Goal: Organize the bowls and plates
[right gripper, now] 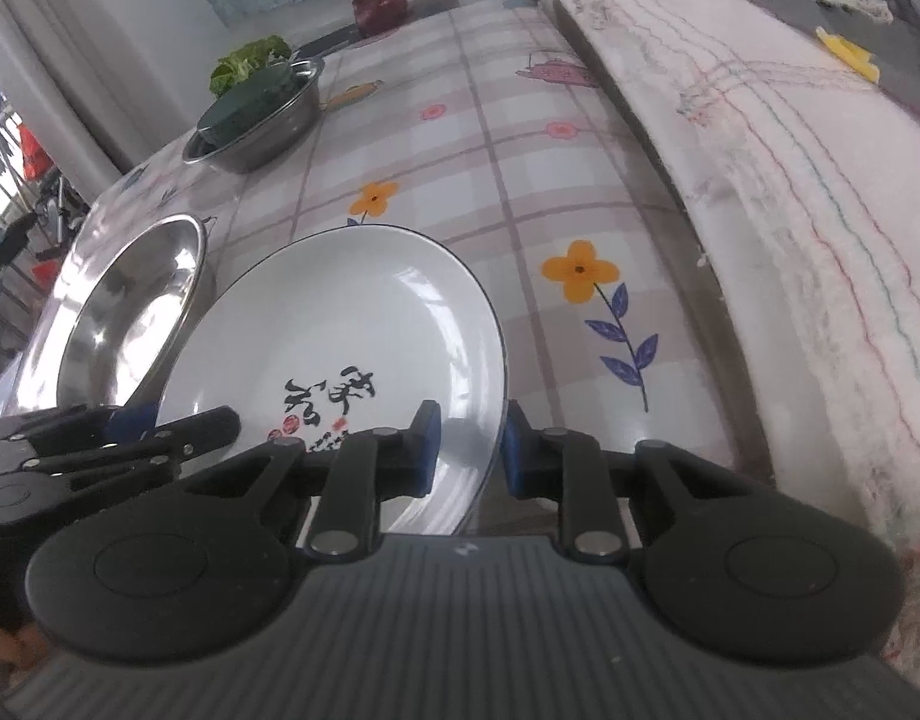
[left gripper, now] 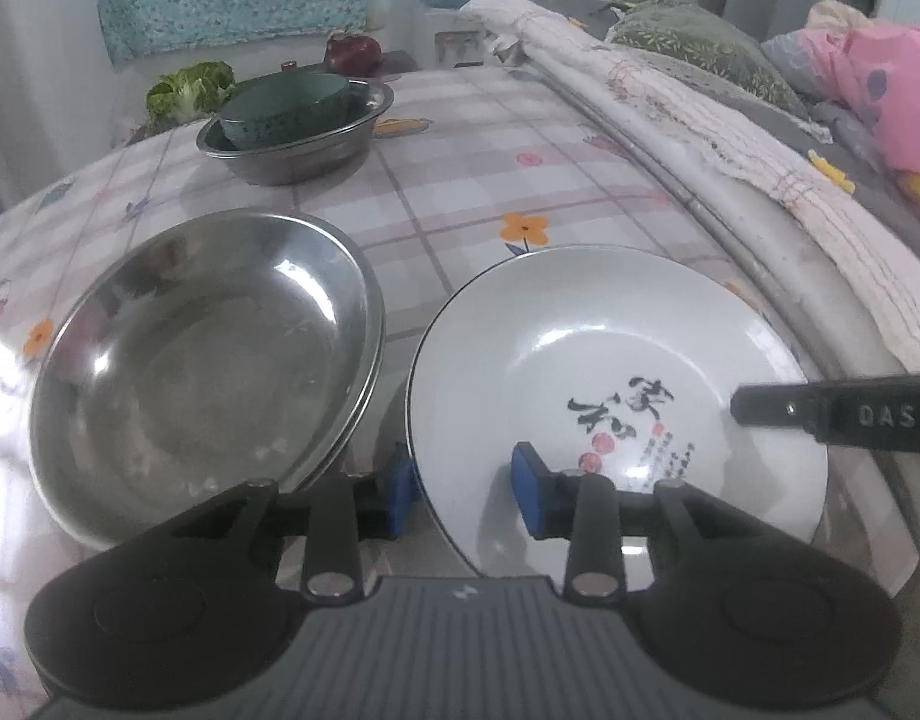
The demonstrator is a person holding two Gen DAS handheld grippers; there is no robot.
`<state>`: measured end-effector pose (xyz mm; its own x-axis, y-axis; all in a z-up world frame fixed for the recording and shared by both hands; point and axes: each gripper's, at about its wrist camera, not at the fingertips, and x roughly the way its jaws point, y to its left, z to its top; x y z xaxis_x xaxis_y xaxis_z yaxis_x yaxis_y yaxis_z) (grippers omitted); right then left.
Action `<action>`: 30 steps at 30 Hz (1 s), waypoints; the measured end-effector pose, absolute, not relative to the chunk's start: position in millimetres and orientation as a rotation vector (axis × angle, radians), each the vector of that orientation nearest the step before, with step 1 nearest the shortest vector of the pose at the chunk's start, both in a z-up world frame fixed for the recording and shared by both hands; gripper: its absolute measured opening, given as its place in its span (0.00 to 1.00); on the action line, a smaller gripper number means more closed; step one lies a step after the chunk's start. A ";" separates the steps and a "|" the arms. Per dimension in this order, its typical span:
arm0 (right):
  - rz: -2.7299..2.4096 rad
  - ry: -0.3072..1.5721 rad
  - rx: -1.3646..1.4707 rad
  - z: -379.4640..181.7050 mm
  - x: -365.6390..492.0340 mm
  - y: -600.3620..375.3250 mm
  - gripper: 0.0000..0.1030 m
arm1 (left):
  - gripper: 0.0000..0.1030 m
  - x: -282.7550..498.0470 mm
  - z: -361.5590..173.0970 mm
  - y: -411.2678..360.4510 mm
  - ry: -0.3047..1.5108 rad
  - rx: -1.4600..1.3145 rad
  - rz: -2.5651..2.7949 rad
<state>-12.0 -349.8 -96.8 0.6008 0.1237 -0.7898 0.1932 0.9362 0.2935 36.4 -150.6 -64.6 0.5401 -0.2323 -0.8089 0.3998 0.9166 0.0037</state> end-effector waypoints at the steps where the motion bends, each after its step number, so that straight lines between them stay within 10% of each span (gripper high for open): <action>1: -0.048 0.929 0.357 -96.2 -10.7 -348.6 0.20 | 0.34 35.0 -63.9 -149.4 0.936 0.192 -0.383; 30: -0.047 0.914 0.308 -96.2 -7.0 -344.8 0.22 | 0.37 25.7 -64.3 -147.2 0.953 0.175 -0.387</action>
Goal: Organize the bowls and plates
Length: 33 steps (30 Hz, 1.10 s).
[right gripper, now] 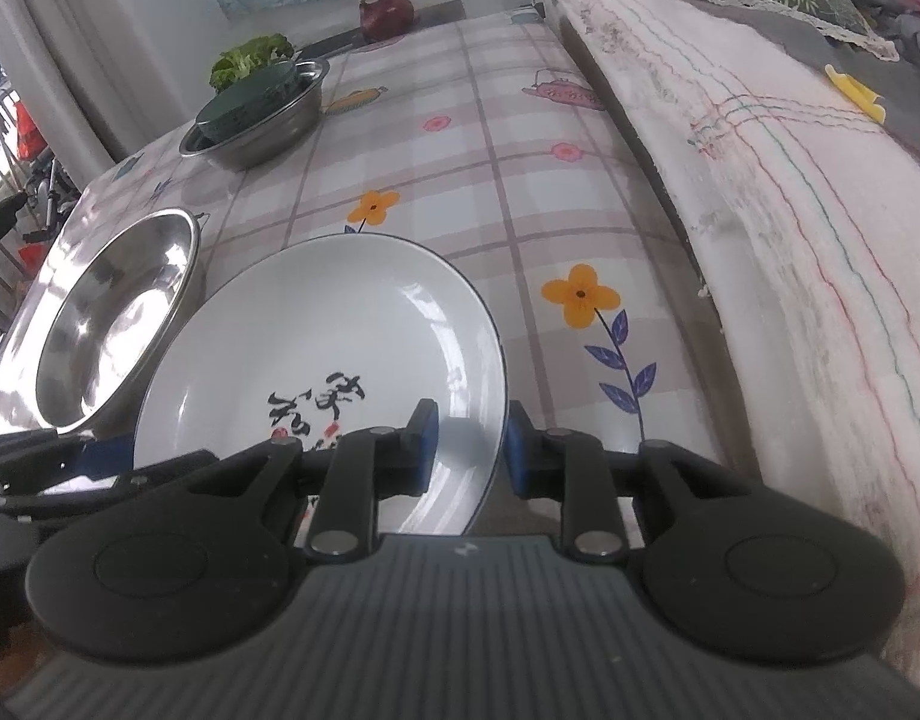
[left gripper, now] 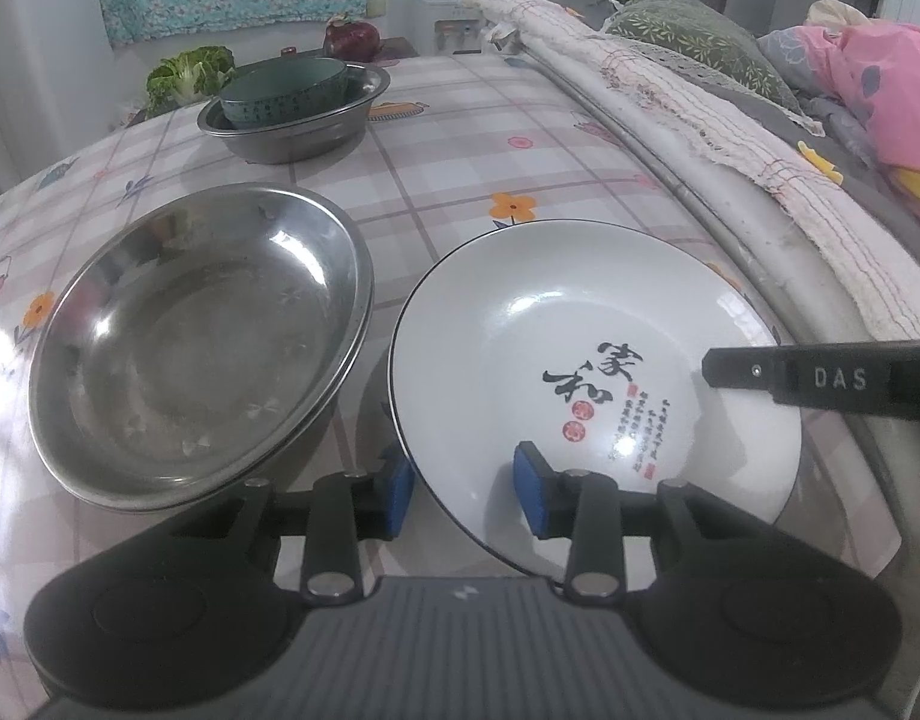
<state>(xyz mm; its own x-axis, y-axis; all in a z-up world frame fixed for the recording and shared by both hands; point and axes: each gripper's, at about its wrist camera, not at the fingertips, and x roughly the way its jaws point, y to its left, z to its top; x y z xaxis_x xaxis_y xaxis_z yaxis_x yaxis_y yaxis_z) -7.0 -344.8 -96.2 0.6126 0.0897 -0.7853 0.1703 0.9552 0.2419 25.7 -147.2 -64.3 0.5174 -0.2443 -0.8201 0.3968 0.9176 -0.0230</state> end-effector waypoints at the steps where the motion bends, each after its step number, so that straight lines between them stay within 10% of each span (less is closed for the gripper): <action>1: -0.046 0.914 0.308 -96.4 -8.2 -344.2 0.23 | 0.37 25.9 -64.2 -147.4 0.953 0.175 -0.387; 33: -0.074 0.867 0.293 -101.0 -21.7 -332.5 0.30 | 0.43 38.0 -68.5 -148.6 0.906 0.175 -0.411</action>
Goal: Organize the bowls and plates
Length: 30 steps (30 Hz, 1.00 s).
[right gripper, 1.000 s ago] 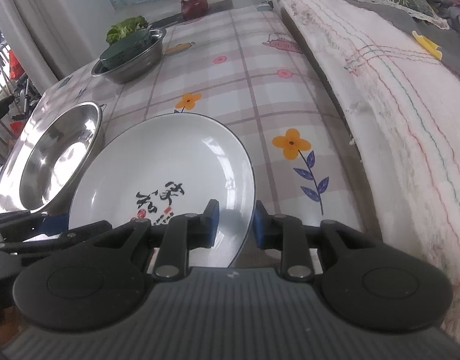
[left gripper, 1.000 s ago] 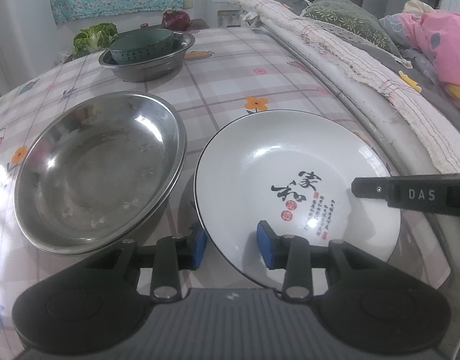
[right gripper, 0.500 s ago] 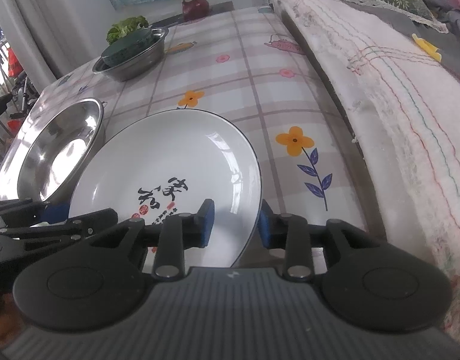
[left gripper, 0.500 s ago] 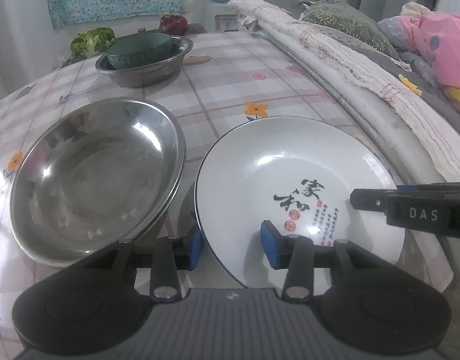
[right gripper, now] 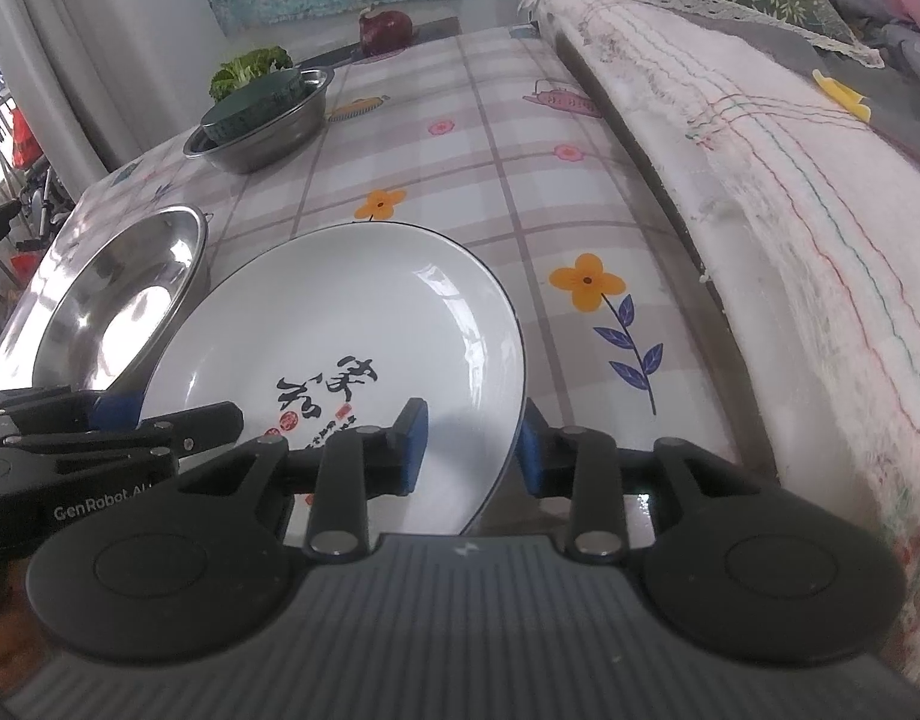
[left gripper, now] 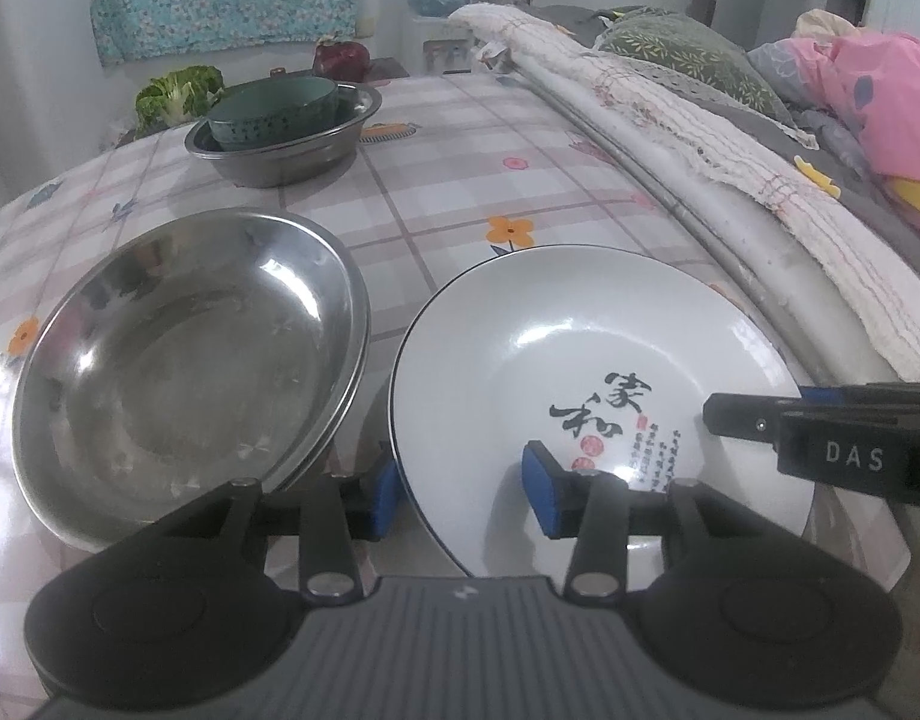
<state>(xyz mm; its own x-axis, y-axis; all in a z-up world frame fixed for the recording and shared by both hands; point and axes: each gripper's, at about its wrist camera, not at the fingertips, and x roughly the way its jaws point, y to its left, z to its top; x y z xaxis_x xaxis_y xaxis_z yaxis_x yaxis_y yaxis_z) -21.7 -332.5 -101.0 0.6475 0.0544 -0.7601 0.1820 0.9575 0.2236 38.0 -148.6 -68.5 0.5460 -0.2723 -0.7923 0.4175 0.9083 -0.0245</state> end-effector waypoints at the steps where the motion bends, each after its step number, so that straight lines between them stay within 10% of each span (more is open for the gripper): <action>1: -0.074 0.865 0.293 -101.0 -22.0 -332.6 0.30 | 0.43 37.1 -68.4 -148.7 0.904 0.177 -0.410; 9: -0.067 0.850 0.301 -102.4 -23.7 -333.6 0.33 | 0.42 34.4 -69.2 -148.0 0.901 0.164 -0.415; 14: 0.006 0.832 0.368 -103.9 -25.7 -332.6 0.88 | 0.53 32.0 -72.1 -143.3 0.902 0.134 -0.446; 18: 0.027 0.826 0.357 -105.9 -27.5 -326.0 0.99 | 0.66 33.3 -75.3 -135.7 0.903 0.113 -0.435; 30: 0.054 0.799 0.397 -108.0 -33.5 -335.1 0.99 | 1.00 34.4 -83.2 -125.9 0.909 0.058 -0.431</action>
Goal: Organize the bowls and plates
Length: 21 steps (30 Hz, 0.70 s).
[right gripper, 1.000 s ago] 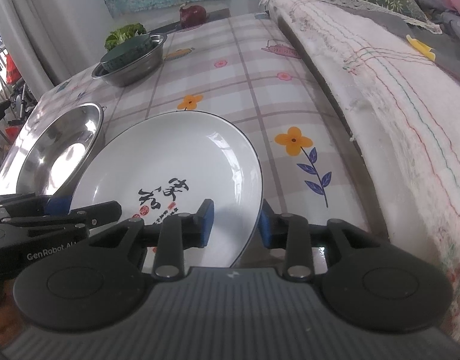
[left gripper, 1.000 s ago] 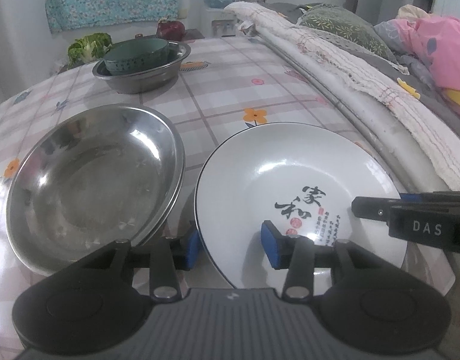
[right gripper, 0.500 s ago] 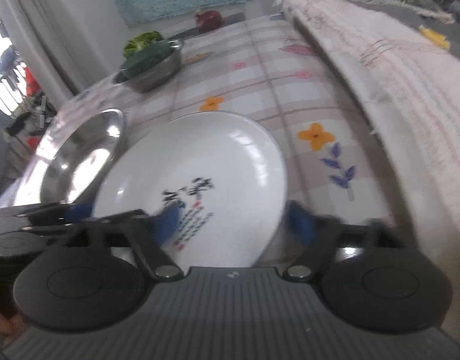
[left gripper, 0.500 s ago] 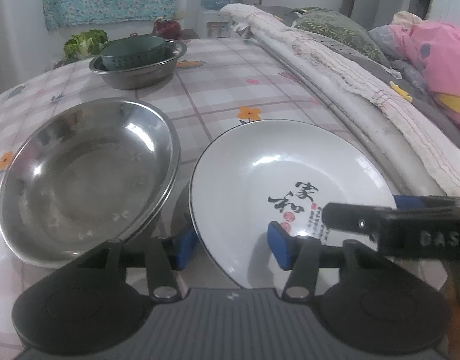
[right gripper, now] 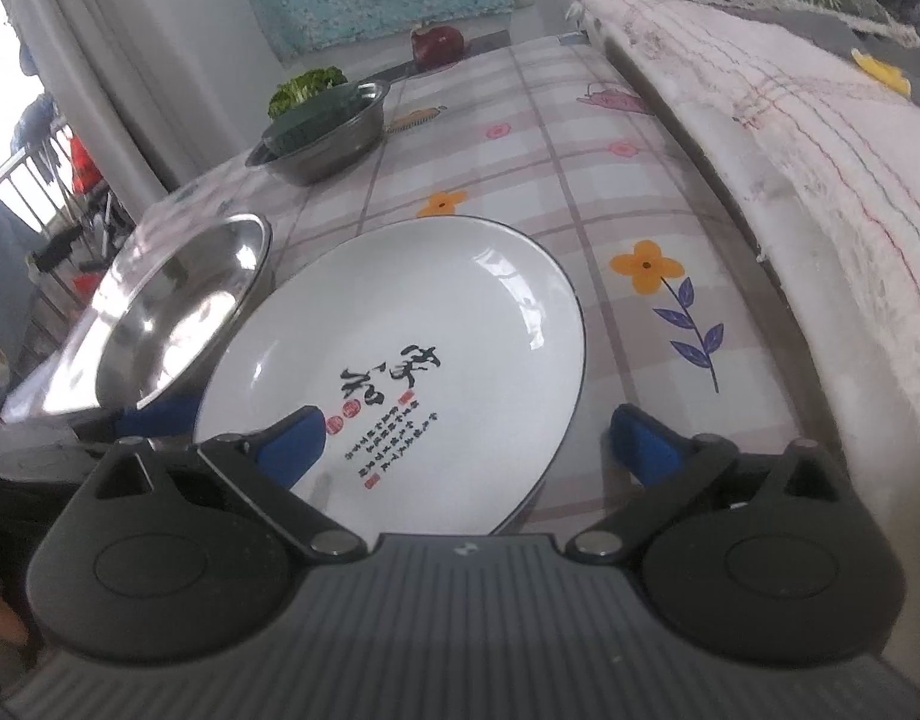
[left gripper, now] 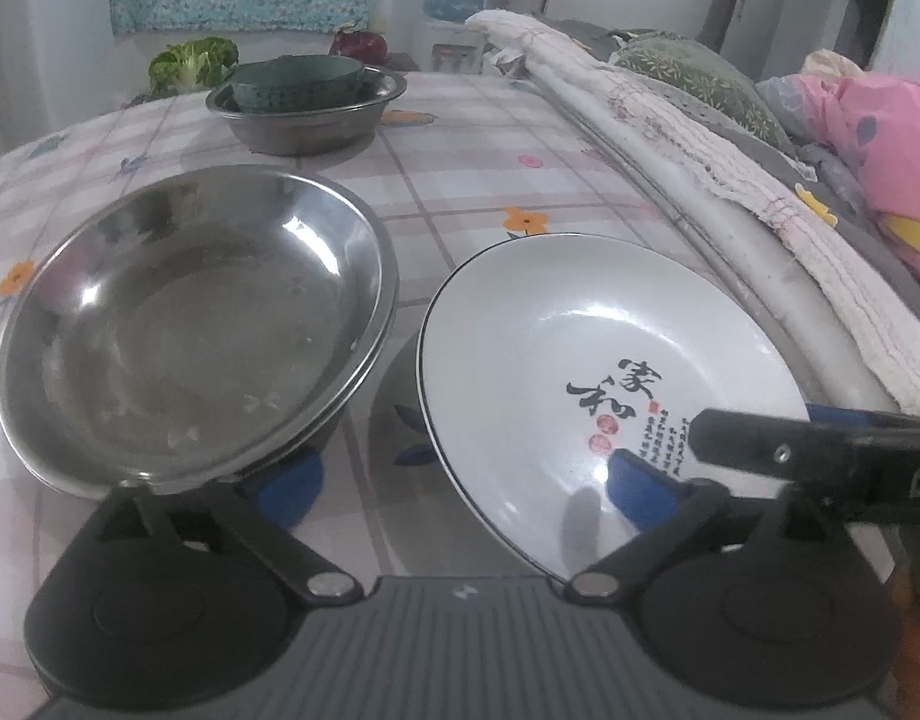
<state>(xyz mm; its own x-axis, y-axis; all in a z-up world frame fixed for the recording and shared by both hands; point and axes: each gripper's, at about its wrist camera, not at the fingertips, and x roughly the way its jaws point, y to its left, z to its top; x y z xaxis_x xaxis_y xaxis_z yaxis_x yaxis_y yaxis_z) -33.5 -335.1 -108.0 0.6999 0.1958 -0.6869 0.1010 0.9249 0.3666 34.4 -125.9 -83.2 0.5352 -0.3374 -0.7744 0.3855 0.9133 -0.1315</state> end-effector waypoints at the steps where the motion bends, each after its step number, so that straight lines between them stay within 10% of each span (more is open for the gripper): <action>1: 0.057 0.795 0.415 -108.2 -33.9 -337.7 0.99 | 1.00 33.5 -83.5 -126.5 0.905 0.064 -0.430; 21: 0.055 0.818 0.354 -107.2 -31.3 -328.8 0.99 | 1.00 18.3 -90.0 -131.9 0.835 0.127 -0.426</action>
